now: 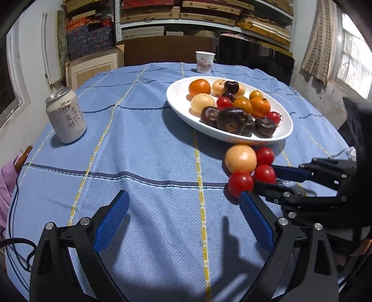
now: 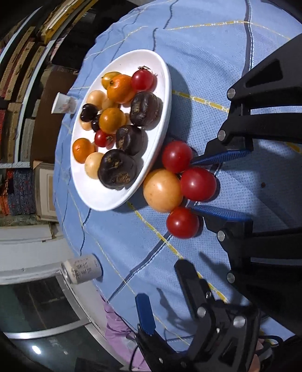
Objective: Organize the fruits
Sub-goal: 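Grasp a red tomato with the right gripper while the left gripper grasps another red tomato, then carry both red tomatoes onto the white plate and release them, then grasp a red tomato with the right gripper while the left gripper grasps the pale yellow-orange fruit, then carry the red tomato and yellow-orange fruit onto the white plate and release both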
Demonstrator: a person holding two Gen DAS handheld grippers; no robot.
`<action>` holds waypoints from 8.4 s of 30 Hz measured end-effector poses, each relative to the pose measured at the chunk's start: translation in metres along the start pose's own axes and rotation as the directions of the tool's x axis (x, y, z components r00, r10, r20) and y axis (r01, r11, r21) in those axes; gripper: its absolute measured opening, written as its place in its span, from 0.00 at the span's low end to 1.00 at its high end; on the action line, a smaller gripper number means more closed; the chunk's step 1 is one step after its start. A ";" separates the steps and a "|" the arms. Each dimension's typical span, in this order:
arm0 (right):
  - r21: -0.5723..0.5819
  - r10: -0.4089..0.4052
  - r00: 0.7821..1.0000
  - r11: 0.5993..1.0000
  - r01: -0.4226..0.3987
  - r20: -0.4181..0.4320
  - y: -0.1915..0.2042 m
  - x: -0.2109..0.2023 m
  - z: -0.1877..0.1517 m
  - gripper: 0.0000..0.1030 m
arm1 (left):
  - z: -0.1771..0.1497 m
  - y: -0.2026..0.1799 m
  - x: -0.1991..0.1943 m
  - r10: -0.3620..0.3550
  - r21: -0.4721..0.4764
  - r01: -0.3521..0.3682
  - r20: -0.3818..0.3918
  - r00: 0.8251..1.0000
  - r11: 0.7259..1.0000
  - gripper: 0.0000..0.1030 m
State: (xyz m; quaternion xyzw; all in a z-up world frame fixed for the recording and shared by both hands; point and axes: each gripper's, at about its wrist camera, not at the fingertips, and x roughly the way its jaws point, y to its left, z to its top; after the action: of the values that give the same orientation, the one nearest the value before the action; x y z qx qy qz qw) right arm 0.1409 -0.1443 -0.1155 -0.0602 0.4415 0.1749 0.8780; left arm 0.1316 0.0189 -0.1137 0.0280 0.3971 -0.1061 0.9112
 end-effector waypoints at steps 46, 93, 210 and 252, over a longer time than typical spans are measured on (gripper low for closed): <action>0.192 0.066 0.988 0.977 -0.092 0.142 -0.040 -0.058 -0.052 0.29 | 0.014 -0.059 0.041 -0.011 0.136 0.023 -0.089 0.996 0.990 0.49; 0.196 -0.005 0.957 0.979 -0.054 0.289 -0.094 -0.120 -0.005 0.28 | 0.056 -0.047 -0.027 -0.053 0.181 0.048 0.027 0.998 0.982 0.49; 0.204 -0.059 0.986 0.979 0.027 0.154 -0.061 -0.053 -0.036 0.28 | 0.041 -0.082 0.067 -0.026 0.223 0.041 -0.074 0.997 0.974 0.40; 0.155 0.009 0.988 0.987 -0.033 0.156 -0.127 0.009 0.125 0.40 | 0.160 -0.041 0.098 -0.077 0.068 0.082 -0.070 0.995 0.994 0.45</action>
State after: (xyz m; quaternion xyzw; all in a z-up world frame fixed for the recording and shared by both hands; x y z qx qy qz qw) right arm 0.2861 -0.2282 -0.0538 0.0277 0.3851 0.1529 0.9097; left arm 0.3022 -0.0593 -0.0747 0.0479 0.4242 -0.1552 0.8909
